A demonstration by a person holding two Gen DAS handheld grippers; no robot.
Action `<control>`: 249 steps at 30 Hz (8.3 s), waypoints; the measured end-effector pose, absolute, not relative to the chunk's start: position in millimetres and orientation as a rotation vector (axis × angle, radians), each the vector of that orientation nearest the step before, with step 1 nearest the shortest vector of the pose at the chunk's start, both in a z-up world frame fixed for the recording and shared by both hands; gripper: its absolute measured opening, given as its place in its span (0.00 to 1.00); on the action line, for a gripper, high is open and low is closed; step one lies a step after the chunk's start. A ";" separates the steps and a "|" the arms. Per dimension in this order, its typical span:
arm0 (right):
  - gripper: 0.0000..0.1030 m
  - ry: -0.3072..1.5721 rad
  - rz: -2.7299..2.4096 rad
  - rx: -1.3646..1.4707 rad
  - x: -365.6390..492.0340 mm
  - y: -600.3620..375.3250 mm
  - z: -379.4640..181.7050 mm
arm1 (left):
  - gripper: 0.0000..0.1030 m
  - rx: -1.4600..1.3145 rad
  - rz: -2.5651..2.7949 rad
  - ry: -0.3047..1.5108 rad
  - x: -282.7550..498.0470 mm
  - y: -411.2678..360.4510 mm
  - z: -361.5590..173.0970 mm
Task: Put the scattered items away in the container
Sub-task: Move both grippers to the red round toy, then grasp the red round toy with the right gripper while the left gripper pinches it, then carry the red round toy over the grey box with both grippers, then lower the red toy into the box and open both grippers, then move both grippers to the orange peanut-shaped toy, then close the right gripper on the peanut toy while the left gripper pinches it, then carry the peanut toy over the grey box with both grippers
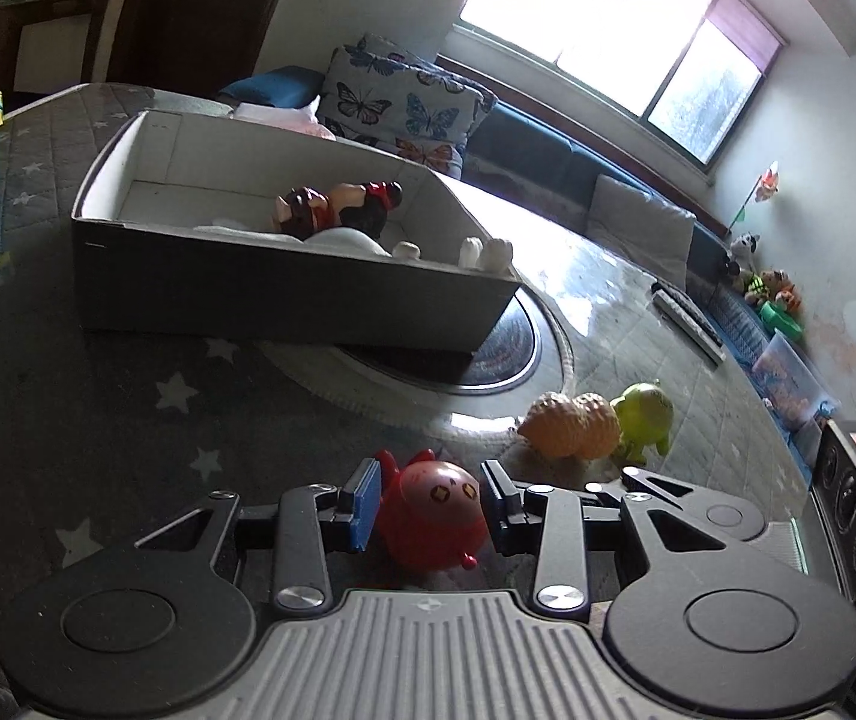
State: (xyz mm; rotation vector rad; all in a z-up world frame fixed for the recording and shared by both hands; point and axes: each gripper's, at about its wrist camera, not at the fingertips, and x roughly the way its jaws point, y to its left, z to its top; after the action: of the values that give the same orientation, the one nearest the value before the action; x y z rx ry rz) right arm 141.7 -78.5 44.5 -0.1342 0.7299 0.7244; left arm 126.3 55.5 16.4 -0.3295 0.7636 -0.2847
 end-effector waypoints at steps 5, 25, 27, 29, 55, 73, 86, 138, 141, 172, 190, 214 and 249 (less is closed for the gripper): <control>0.79 0.733 0.726 -0.124 141.5 -77.5 43.5 | 0.38 -0.330 -0.291 0.788 127.7 52.2 11.9; 0.71 0.727 0.716 -0.125 153.7 -74.0 38.9 | 0.38 -0.384 -0.283 0.822 129.6 63.3 9.7; 0.71 0.720 0.721 -0.132 153.2 -72.8 39.5 | 0.38 -0.392 -0.281 0.823 128.8 65.2 9.2; 0.71 0.713 0.724 -0.141 152.4 -71.5 40.4 | 0.38 -0.403 -0.281 0.823 128.2 67.1 8.6; 0.60 0.581 0.680 -0.160 152.5 -74.8 80.0 | 0.38 -0.476 -0.364 0.734 136.4 70.0 40.3; 0.60 0.521 0.585 -0.164 263.0 -67.9 115.8 | 0.38 -0.577 -0.405 0.653 254.5 76.7 61.3; 0.61 0.589 0.558 -0.170 291.7 -71.5 83.0 | 0.38 -0.617 -0.383 0.754 293.0 72.2 23.0; 0.76 0.613 0.458 -0.110 157.2 -150.8 66.1 | 0.38 -0.480 -0.413 0.688 182.4 36.0 43.2; 0.76 0.623 0.446 -0.094 153.6 -153.8 61.5 | 0.38 -0.486 -0.429 0.717 179.8 27.8 32.7; 0.71 0.669 0.380 -0.101 175.8 -135.5 33.6 | 0.38 -0.591 -0.480 0.843 214.0 1.7 -12.5; 0.67 0.640 0.399 -0.114 169.6 -128.5 43.4 | 0.34 -0.590 -0.468 0.789 195.7 12.2 -0.2; 0.66 0.491 0.551 -0.148 226.5 -55.5 102.4 | 0.34 -0.607 -0.358 0.597 230.1 85.6 73.9; 0.76 0.571 0.548 -0.143 260.9 -38.5 78.8 | 0.34 -0.604 -0.259 0.671 262.8 106.6 33.8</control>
State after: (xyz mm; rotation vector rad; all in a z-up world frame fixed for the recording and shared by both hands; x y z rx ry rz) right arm 260.9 -38.5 78.8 -0.1433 0.5706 0.5478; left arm 262.8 106.6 33.8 -0.6038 0.6711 -0.2589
